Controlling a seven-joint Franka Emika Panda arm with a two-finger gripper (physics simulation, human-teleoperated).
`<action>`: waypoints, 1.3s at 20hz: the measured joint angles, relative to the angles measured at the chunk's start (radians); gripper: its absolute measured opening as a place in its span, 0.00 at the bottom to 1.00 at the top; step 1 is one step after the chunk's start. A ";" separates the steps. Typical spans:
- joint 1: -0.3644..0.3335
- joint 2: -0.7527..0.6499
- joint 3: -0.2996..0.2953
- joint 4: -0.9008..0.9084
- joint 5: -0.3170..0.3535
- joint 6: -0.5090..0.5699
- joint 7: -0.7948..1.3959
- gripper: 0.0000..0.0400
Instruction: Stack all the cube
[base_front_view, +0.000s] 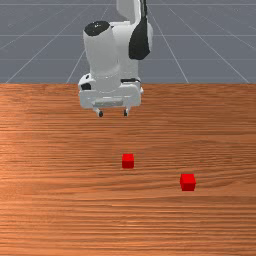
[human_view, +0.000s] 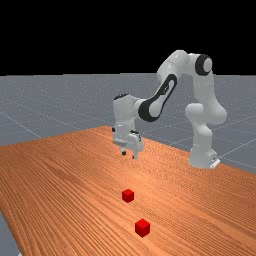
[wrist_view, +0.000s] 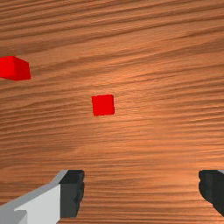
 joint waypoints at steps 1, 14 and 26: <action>0.001 0.027 0.002 0.024 0.006 0.007 0.010 0.98; 0.050 0.409 0.049 0.256 0.020 0.152 0.082 1.00; 0.106 0.316 -0.004 0.177 -0.063 0.144 0.112 0.47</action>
